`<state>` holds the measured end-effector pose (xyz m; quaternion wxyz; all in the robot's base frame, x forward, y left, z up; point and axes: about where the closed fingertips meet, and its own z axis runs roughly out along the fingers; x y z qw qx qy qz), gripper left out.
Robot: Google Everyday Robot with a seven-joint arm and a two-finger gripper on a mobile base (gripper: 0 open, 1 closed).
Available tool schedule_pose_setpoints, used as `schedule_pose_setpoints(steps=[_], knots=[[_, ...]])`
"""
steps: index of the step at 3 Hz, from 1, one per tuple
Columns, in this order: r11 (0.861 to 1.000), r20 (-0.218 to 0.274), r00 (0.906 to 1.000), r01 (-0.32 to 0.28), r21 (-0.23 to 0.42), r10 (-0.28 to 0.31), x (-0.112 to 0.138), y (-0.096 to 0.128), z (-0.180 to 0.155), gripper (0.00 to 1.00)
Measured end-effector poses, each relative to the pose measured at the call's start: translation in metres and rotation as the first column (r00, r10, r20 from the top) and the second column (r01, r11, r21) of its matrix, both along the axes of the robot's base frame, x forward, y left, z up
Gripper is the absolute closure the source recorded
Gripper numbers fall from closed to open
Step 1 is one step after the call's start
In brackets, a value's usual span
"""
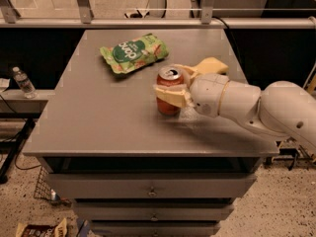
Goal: Place coke can upright
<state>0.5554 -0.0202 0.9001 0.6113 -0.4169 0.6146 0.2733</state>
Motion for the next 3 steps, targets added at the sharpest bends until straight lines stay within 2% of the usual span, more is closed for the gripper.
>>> schedule_pose_setpoints(steps=[3], knots=[[1.0, 0.002, 0.9999, -0.011, -0.002, 0.011, -0.0015, 0.0066, 0.001, 0.05]])
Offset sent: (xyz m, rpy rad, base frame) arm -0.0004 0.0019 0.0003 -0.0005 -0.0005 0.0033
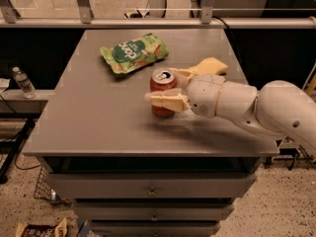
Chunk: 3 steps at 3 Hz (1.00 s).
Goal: Place coke can upright
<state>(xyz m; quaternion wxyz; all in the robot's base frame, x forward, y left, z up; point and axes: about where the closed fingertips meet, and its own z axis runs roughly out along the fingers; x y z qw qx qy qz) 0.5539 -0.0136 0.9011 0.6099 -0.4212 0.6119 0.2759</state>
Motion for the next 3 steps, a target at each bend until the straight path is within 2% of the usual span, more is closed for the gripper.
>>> schedule_pose_setpoints(steps=[1, 2, 3], knots=[[1.0, 0.0, 1.0, -0.002, 0.0, 0.002, 0.0, 0.001, 0.0, 0.0], [0.998, 0.022, 0.9993, 0.032, -0.057, -0.031, 0.003, -0.022, 0.008, 0.0], [0.984, 0.046, 0.9919, 0.124, -0.13, -0.119, 0.004, -0.069, 0.02, 0.0]])
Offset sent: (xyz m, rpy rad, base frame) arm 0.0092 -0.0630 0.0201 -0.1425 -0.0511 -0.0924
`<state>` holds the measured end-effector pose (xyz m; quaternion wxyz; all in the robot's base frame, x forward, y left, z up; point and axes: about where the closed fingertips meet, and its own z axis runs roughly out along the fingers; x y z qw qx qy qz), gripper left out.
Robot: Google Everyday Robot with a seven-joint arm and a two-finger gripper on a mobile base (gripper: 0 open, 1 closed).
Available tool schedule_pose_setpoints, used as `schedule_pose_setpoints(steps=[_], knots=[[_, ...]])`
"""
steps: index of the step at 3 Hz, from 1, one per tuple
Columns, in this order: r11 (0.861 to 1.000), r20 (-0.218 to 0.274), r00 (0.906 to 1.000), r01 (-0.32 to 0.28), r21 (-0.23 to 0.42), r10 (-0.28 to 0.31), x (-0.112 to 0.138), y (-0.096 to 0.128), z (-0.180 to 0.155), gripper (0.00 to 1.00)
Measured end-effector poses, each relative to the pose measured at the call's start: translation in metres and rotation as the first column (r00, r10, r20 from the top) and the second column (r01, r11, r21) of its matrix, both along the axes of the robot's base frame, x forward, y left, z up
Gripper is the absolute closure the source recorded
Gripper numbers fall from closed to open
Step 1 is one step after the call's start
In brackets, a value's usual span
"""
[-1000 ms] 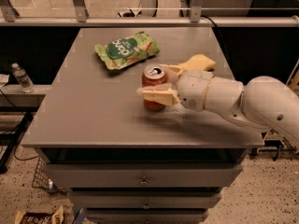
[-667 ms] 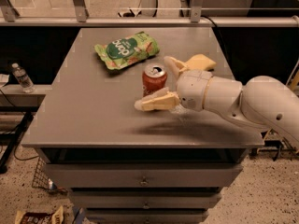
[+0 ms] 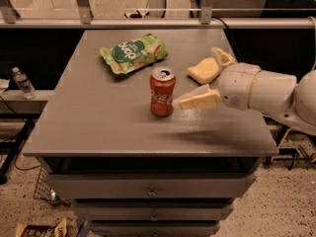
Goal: Place coke can upright
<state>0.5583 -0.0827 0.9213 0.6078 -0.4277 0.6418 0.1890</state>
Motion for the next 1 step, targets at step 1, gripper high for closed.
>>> schedule_pose_setpoints(steps=[1], knots=[[0.994, -0.001, 0.9961, 0.089, -0.058, -0.089, -0.0061, -0.0535, 0.0102, 0.0]])
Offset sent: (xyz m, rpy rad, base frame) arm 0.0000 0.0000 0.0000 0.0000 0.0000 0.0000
